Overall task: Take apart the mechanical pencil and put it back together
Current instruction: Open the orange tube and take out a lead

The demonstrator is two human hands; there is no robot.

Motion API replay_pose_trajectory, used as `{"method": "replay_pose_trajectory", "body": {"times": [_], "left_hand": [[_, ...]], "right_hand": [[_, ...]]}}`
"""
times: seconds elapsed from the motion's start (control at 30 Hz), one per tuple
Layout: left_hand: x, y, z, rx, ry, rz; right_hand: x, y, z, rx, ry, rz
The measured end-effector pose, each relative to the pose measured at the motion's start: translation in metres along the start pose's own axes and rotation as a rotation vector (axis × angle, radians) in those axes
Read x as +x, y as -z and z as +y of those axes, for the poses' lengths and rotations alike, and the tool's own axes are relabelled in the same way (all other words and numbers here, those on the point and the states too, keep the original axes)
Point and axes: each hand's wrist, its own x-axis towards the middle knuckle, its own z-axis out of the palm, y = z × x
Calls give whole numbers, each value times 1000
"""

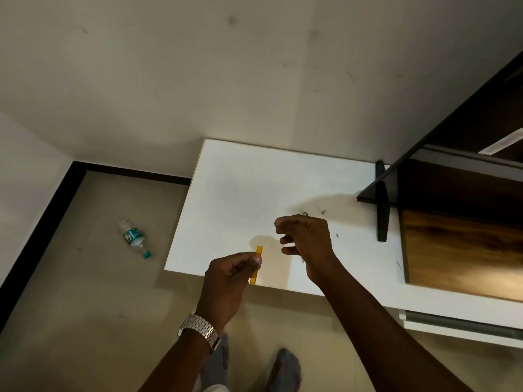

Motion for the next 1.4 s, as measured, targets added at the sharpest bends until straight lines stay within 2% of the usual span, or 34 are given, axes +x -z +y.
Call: {"method": "replay_pose_trajectory", "body": {"times": [0.3,0.6,0.77,1.0,1.3,1.33,1.4], "left_hand": [[19,12,-8,25,2,-5],[42,22,-13,23,12,-23],[63,30,-21,-27,30,-38],[83,31,-31,-53,62,-50],[91,27,-28,-76,88,-92],[92,28,-28,-78,90,-96],[94,28,-28,-65,95,-93]], "right_hand": [[34,-15,32,-145,21,61],[84,-39,41,-408,155,63],[110,-52,46,-563,224,139],[127,-57,57,-597,259,224],[112,-54,52,-391,310,334],[107,-54,49,-317,283,335],[93,-56,44,-112,141,217]]}}
